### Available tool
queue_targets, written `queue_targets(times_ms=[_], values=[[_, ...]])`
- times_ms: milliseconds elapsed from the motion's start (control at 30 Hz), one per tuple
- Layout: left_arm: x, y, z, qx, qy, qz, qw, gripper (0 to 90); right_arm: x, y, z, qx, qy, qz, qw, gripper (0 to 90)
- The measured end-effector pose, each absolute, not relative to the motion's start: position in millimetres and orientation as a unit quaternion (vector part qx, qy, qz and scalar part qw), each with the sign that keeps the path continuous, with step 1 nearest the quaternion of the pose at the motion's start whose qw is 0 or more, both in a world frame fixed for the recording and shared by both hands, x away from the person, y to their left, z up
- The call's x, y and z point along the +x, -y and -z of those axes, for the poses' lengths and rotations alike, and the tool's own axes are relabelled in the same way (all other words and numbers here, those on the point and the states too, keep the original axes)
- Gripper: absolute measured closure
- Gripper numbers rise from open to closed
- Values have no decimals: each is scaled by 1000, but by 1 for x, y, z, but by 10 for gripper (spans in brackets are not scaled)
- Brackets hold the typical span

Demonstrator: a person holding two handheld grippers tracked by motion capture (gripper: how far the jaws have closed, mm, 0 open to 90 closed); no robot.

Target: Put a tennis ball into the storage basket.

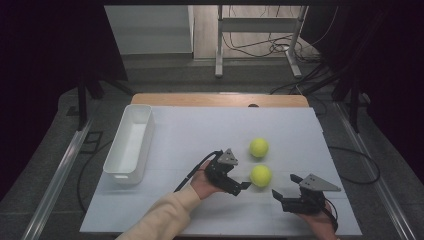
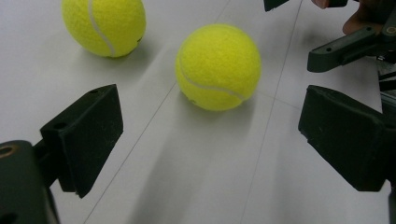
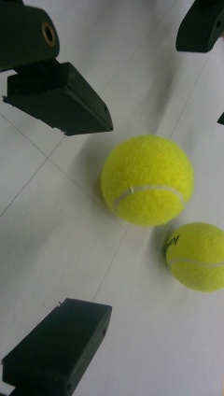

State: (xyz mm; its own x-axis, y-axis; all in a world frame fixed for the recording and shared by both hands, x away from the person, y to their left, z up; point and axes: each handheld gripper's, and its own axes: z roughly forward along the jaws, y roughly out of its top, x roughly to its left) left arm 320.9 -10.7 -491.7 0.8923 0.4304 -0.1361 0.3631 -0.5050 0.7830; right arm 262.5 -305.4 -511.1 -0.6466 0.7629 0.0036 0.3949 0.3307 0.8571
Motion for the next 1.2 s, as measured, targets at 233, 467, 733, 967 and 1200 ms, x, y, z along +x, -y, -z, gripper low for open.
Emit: queue_targets(times_ms=[233,467,733,967,1200], values=[[326,20,494,868,-228,-35,440,74,262,305,511,366,-789,-448,205,113],[329,27,497,870,-225,-33,437,74,262,305,511,366,-790,-448,205,113],[332,38,498,874,-221,-26,433,74,262,305,511,366,-790,-448,205,113],[335,45,501,875,-220,-21,430,73,263,305,512,367,-791,-445,205,113],[336,50,503,877,-218,-17,427,74,263,305,512,367,-791,-445,205,114]])
